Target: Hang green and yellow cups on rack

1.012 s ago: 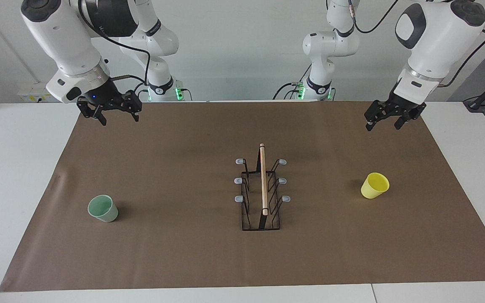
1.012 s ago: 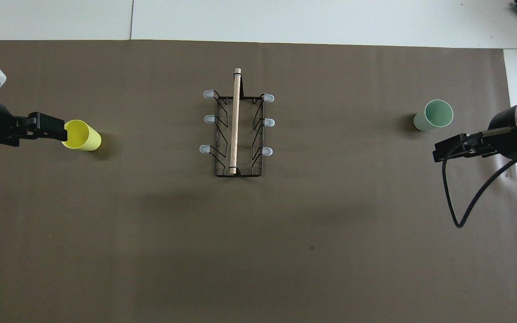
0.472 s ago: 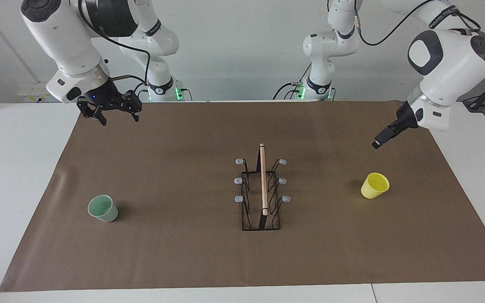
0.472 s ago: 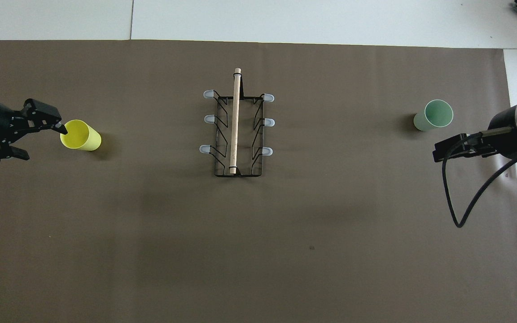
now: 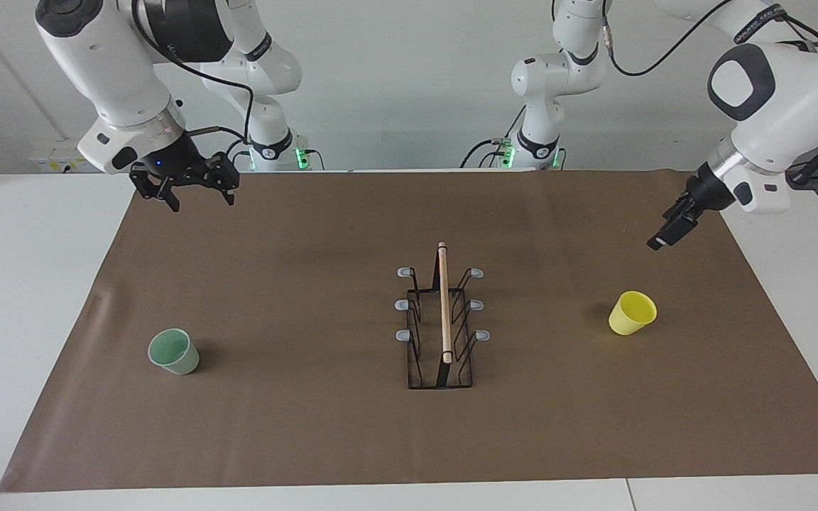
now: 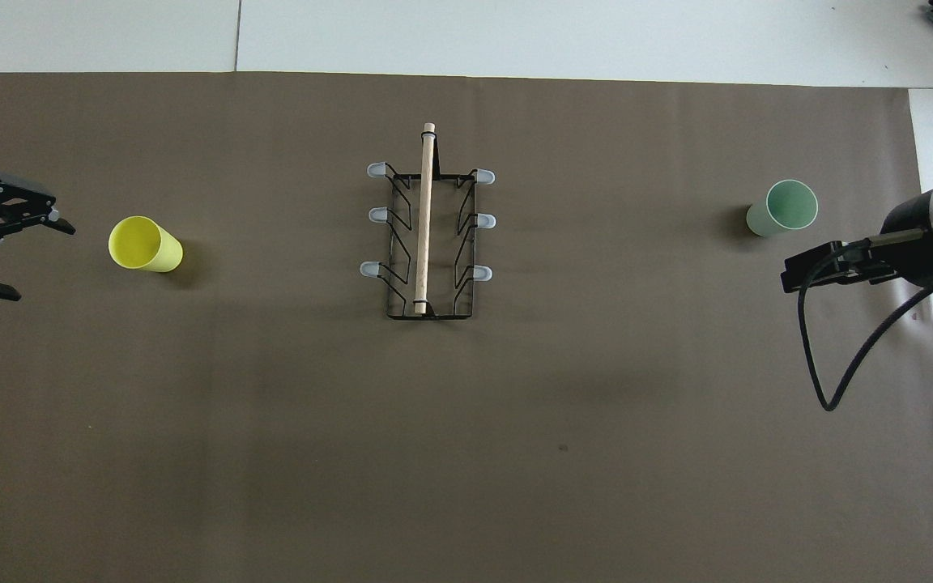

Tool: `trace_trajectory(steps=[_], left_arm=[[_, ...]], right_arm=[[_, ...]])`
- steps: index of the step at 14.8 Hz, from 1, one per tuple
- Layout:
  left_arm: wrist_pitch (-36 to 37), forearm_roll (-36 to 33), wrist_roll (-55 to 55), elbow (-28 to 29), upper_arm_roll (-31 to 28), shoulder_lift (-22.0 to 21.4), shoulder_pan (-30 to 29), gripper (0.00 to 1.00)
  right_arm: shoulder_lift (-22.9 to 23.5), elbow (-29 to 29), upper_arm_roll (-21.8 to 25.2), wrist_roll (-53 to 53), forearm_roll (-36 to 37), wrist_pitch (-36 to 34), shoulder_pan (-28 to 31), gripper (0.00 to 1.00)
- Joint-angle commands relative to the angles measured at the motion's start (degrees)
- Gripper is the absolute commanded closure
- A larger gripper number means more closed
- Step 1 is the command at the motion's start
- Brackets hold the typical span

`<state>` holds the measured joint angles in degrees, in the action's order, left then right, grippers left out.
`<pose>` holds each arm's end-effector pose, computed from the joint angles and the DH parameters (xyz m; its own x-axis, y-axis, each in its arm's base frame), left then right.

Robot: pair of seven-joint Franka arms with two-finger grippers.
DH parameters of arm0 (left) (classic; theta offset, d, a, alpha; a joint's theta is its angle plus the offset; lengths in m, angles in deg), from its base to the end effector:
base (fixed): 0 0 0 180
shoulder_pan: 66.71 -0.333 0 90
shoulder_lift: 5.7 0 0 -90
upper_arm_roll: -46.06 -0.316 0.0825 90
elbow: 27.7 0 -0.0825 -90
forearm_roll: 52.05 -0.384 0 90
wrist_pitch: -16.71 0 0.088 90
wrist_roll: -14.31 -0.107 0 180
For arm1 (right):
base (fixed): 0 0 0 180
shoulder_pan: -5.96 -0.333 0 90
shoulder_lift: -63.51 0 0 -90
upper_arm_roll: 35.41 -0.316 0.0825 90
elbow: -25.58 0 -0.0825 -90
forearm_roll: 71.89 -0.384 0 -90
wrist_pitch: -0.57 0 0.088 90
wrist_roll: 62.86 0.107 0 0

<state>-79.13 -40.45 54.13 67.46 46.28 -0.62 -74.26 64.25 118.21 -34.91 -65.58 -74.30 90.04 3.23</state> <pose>0.5803 0.0550 0.5419 0.6545 0.7325 -0.1874 0.7546 -0.6482 0.1018 0.5547 0.0262 0.5950 0.9941 0.0865 -0.0659 0.0837 -0.9955 -0.0450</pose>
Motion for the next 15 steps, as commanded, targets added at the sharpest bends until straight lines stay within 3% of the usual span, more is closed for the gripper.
trace_trajectory(steps=[1,7,11,15], left_arm=[[1.1,4.3,1.3,0.3,0.4,-0.2,-4.0,0.0],[1.3,11.9,2.6,1.1,0.4,1.2,-9.7,0.0],[-1.3,17.3,3.3,7.4,0.4,-0.3,-14.7,0.0],[-8.4,22.4,4.9,14.8,0.4,-1.7,-17.6,0.0]], right_arm=[[0.1,-0.2,-0.8,0.8,0.5,-0.4,0.7,0.0],[-0.3,-0.2,-0.2,-1.0,0.5,0.3,2.6,0.0],[0.2,2.0,-0.1,-17.2,3.2,6.2,2.6,0.0],[1.3,5.6,-0.2,-27.8,13.2,13.7,0.5,0.0]])
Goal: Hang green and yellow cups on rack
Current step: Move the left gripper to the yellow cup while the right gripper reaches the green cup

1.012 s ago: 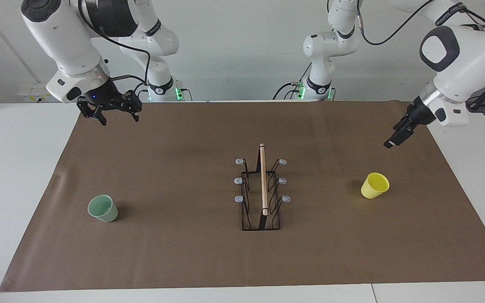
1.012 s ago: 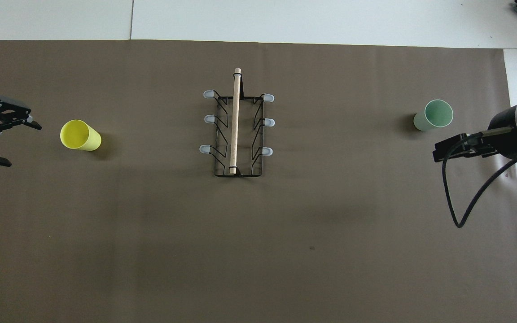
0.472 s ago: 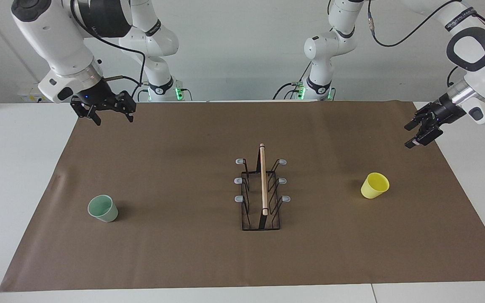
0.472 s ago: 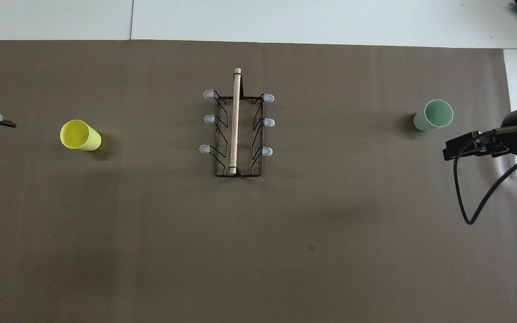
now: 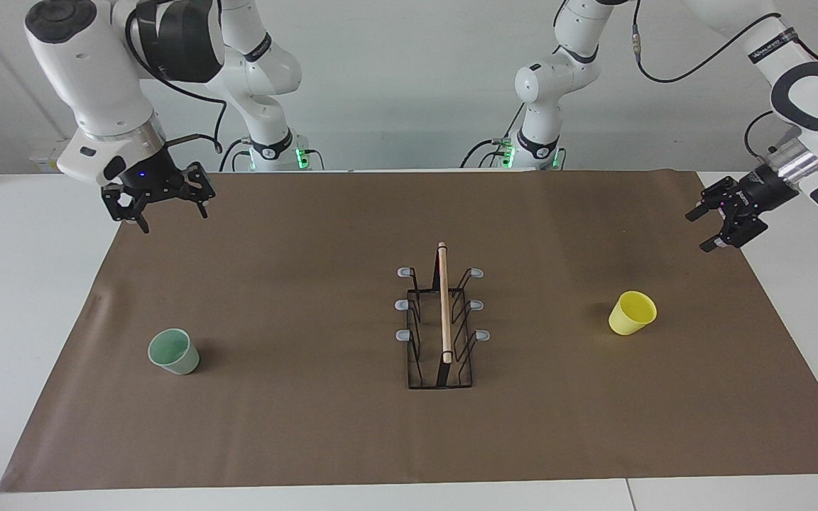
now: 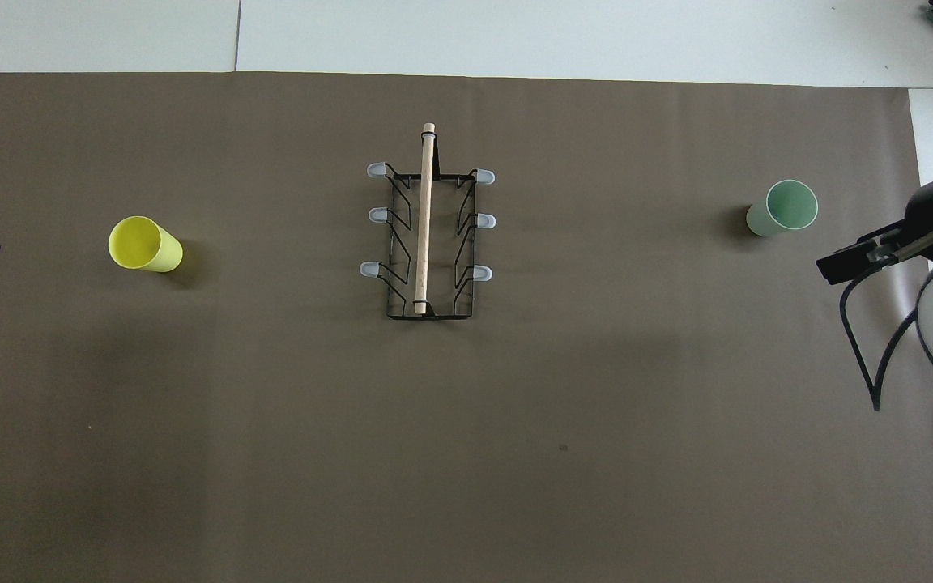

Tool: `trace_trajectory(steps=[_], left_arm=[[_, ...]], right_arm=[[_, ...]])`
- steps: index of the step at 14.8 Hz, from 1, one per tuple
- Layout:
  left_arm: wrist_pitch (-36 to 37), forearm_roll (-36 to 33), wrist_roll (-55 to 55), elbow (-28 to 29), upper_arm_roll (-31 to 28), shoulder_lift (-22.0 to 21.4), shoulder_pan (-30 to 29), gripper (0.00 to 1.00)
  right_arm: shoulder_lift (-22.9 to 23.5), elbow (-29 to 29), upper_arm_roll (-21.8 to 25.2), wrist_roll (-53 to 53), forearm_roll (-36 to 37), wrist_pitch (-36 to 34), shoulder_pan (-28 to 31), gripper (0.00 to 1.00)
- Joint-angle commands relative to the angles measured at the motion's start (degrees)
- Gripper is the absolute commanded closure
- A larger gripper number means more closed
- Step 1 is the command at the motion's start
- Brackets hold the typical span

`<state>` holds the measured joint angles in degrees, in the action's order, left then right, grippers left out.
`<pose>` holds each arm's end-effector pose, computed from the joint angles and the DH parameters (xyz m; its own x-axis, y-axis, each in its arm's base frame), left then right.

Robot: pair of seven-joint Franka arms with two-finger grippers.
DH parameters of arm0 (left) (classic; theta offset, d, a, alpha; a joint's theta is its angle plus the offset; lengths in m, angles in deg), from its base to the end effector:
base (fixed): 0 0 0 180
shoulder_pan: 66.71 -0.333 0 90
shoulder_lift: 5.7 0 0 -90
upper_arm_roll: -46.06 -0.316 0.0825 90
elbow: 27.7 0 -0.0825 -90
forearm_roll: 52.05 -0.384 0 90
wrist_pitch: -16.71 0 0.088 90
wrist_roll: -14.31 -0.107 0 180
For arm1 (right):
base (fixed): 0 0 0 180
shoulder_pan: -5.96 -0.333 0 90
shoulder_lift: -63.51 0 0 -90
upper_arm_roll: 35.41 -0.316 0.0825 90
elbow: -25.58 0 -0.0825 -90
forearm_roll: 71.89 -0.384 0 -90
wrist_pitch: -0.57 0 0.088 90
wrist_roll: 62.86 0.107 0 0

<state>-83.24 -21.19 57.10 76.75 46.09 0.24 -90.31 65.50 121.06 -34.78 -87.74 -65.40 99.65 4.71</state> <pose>0.5456 0.1876 0.4731 0.2853 0.8316 -0.4765 0.9551 -0.2049 0.2142 0.5760 -0.0040 0.5739 0.8958 0.4439 -0.0227 0.4435 -0.8891 0.1134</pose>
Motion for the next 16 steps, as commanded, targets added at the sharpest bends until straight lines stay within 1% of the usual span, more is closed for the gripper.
trace_trajectory(steps=[1,3,5,6,7,9,10,12,14,16], left_arm=[[-5.6,4.2,3.3,6.7,0.6,-2.4,-2.4,0.0],[-7.4,8.3,8.2,7.5,0.6,-1.2,-3.6,0.0],[-9.4,12.4,12.2,9.4,0.6,0.7,-4.8,0.0],[-11.5,14.8,12.2,11.3,0.6,0.9,-5.0,0.0],[-14.0,18.8,12.2,13.2,0.6,1.3,-5.2,0.0],[-14.7,24.2,12.2,14.2,0.7,4.4,-5.5,0.0],[-15.5,28.3,12.1,15.0,0.7,5.1,-4.7,0.0],[-21.1,37.0,11.9,19.7,0.8,5.3,-4.5,0.0],[-21.6,42.2,10.2,20.3,1.0,6.7,-4.4,0.0],[-21.6,46.7,6.1,20.5,1.3,8.0,-4.4,0.0]], right_arm=[[0.3,3.6,-0.5,-10.8,7.5,6.3,-1.2,0.0],[3.4,3.7,-0.7,-22.5,13.4,10.6,-1.4,0.0],[6.4,3.6,-1.0,-27.9,17.6,14.5,-1.7,0.0],[7.6,3.5,-1.0,-28.6,20.5,14.9,-3.3,0.0],[8.6,3.7,-1.0,-28.6,23.1,15.1,-4.2,0.0],[11.1,4.1,-1.1,-28.6,27.6,15.9,-6.2,0.0],[11.6,5.6,-1.1,-28.6,30.5,17.4,-6.7,0.0],[11.6,10.4,-1.0,-28.6,39.1,21.5,-8.3,0.0],[11.8,13.3,-1.0,-28.8,43.1,25.0,-8.2,0.0],[12.6,15.4,-1.0,-29.0,48.9,28.2,-8.2,0.0]])
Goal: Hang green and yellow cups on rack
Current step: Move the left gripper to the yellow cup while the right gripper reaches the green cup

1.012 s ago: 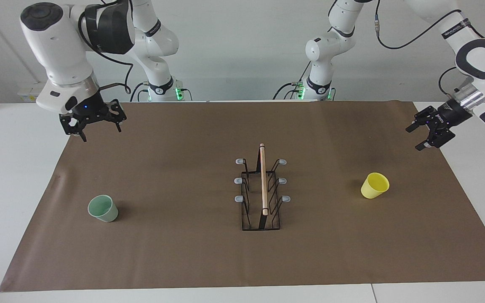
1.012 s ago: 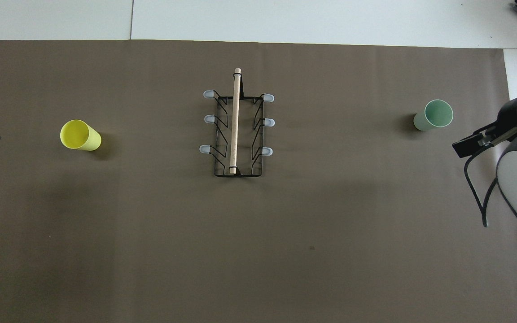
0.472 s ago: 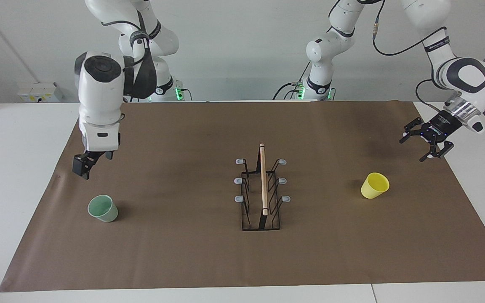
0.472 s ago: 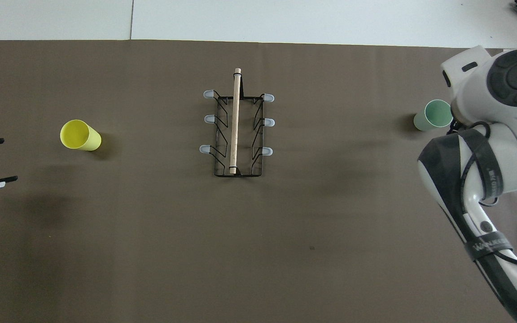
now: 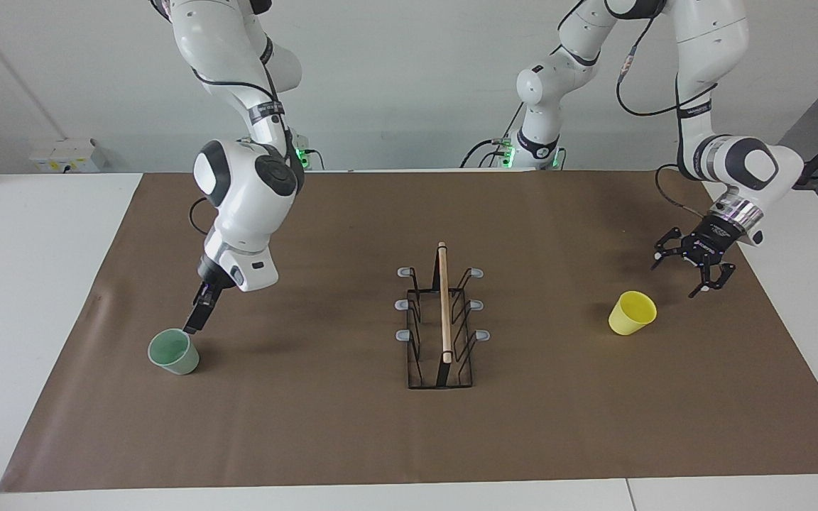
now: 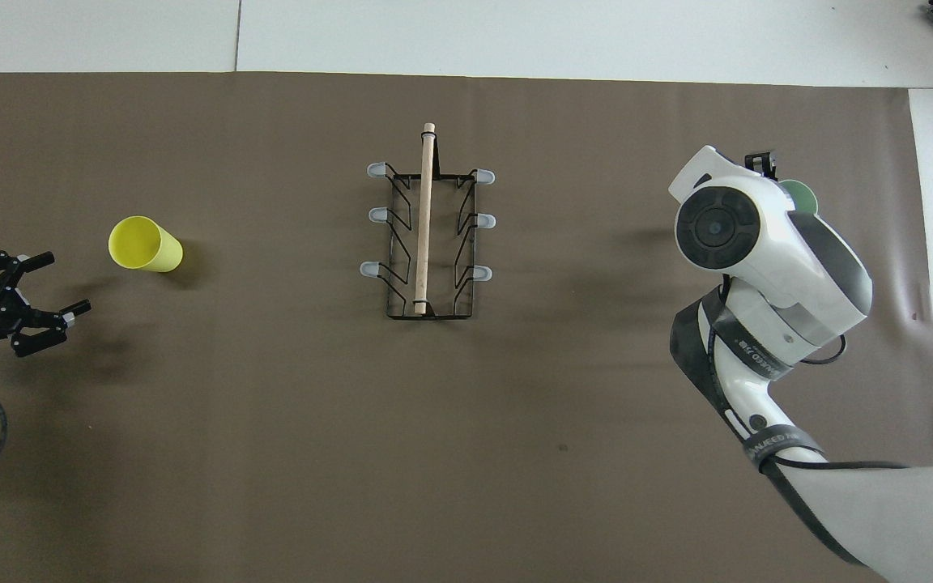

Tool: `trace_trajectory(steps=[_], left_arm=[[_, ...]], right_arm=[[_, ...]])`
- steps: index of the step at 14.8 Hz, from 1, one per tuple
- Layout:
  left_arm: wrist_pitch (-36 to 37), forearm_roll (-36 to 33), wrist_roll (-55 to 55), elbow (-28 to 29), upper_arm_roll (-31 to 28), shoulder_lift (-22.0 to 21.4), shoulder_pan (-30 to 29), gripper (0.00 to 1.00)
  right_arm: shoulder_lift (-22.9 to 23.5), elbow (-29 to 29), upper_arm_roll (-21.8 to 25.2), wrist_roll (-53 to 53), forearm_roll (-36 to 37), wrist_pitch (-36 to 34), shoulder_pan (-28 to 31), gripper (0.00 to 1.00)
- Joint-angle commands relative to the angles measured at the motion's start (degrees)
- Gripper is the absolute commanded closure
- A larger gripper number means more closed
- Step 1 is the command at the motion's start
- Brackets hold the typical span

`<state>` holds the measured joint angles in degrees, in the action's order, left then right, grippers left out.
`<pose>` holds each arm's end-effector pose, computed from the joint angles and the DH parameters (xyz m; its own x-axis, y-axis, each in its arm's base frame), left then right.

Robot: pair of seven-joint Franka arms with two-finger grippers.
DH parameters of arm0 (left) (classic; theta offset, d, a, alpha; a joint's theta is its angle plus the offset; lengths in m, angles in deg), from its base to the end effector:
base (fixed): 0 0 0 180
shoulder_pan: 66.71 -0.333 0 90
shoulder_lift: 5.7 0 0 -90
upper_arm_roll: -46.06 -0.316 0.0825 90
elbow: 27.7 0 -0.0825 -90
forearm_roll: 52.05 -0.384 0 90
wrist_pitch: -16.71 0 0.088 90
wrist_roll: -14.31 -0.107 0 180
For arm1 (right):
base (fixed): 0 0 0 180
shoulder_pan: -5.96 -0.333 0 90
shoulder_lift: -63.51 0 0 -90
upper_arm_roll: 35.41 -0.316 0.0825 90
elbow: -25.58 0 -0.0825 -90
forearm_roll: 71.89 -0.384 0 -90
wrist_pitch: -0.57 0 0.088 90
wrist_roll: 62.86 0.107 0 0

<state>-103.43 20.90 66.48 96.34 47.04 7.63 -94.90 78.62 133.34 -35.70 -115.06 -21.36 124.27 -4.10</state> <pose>0.5115 0.2111 0.2899 -0.3547 0.4053 -0.8426 0.7798 0.6254 -0.0274 0.6222 0.0819 0.3840 0.0737 0.7917 -0.6065 0.9538 0.1216 0.2746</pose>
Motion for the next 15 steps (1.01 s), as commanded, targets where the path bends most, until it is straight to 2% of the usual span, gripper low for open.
trace_trajectory(steps=[1,4,6,8,15], left_arm=[[-1.5,6.9,-5.5,1.0,0.4,0.9,0.7,0.0],[-1.4,13.7,-10.1,1.7,0.4,1.4,2.6,0.0],[0.3,16.5,-15.3,1.5,0.5,6.2,1.7,0.0],[1.0,18.1,-17.4,1.4,0.5,6.6,1.7,0.0],[1.1,28.6,-24.7,1.4,0.6,8.2,5.5,0.0]], right_arm=[[0.9,3.3,-0.1,-1.8,7.5,4.3,0.6,0.0],[6.0,3.0,-0.1,-1.8,12.3,4.8,-0.7,0.0],[8.0,3.1,-0.1,-1.6,15.6,4.9,-1.1,0.0],[9.5,3.5,-0.1,-1.4,18.5,5.1,-1.0,0.0],[11.3,4.9,-0.1,2.8,28.7,10.6,3.8,0.0]])
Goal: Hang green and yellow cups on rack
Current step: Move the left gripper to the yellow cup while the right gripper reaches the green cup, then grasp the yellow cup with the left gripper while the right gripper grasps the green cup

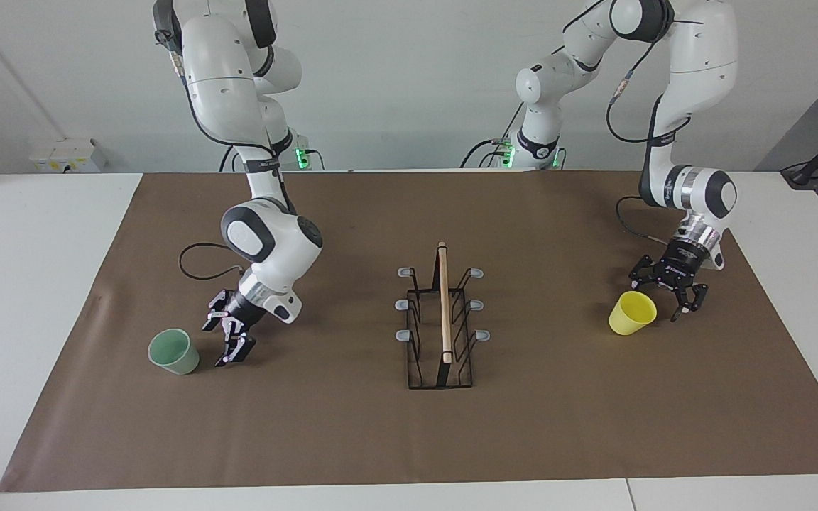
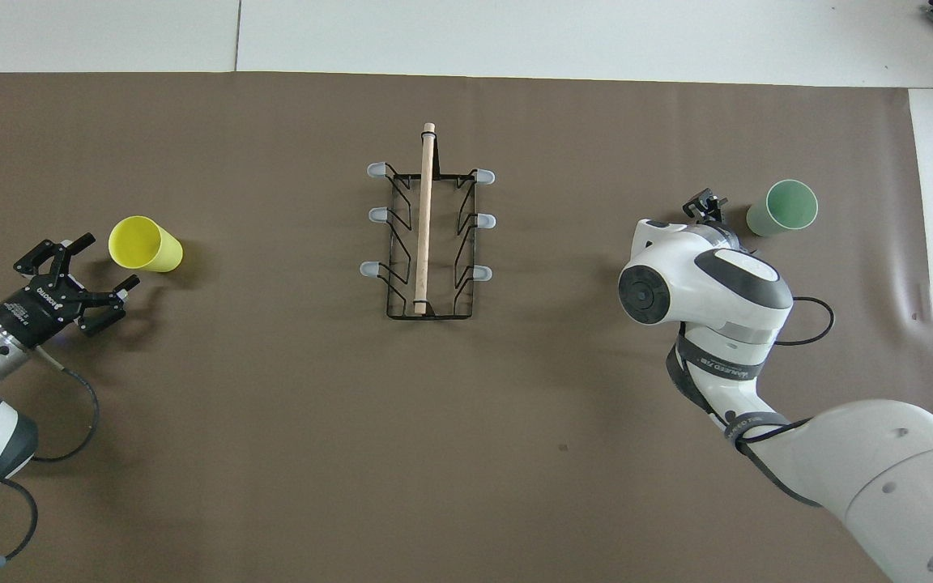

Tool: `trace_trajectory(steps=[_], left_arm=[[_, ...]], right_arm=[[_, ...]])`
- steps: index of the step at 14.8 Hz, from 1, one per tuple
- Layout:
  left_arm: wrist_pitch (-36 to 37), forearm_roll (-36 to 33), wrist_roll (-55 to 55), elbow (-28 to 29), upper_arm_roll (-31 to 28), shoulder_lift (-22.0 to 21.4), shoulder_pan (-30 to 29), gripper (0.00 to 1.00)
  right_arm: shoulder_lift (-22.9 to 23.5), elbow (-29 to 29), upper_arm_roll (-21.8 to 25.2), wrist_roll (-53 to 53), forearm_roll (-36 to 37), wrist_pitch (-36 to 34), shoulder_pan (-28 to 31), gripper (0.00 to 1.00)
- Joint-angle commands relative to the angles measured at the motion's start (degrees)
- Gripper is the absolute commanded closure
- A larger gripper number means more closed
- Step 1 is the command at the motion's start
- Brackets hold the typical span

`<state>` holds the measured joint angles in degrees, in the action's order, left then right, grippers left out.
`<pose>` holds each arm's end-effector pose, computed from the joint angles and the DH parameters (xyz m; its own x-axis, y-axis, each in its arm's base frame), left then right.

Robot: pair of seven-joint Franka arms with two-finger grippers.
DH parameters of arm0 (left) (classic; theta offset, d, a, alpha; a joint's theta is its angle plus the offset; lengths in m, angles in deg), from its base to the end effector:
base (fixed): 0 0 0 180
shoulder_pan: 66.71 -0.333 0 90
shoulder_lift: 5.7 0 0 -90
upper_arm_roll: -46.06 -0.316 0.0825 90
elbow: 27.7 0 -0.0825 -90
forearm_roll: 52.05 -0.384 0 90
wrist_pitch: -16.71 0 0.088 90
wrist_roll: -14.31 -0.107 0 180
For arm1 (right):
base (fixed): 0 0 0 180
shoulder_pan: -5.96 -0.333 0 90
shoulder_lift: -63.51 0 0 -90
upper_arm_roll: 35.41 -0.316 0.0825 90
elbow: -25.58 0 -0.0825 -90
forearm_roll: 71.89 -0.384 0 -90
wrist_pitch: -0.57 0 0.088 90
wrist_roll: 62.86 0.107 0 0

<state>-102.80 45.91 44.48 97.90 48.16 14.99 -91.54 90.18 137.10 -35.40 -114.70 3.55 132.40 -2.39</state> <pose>0.5247 0.1662 0.2229 -0.1739 0.2957 -0.9393 0.7114 0.6973 0.0878 0.6168 0.0698 0.2415 -0.2677 0.5636 -0.7815 0.8736 0.4841 0.0498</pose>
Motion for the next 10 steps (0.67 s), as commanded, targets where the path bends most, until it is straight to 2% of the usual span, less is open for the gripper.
trace_trajectory(steps=[1,5,10], left_arm=[[0.3,4.4,-2.8,-0.4,-0.5,0.9,2.8,0.0],[-0.2,8.4,-3.2,-0.5,-0.6,1.7,4.7,0.0],[-0.4,8.8,-4.9,-0.5,-0.6,1.8,6.0,0.0]], right_arm=[[-0.3,1.3,-0.4,3.7,5.1,2.6,2.5,0.0],[-0.3,1.5,-0.3,10.2,10.1,2.7,4.4,0.0],[-0.4,2.4,-0.4,19.0,16.9,3.3,6.7,0.0]])
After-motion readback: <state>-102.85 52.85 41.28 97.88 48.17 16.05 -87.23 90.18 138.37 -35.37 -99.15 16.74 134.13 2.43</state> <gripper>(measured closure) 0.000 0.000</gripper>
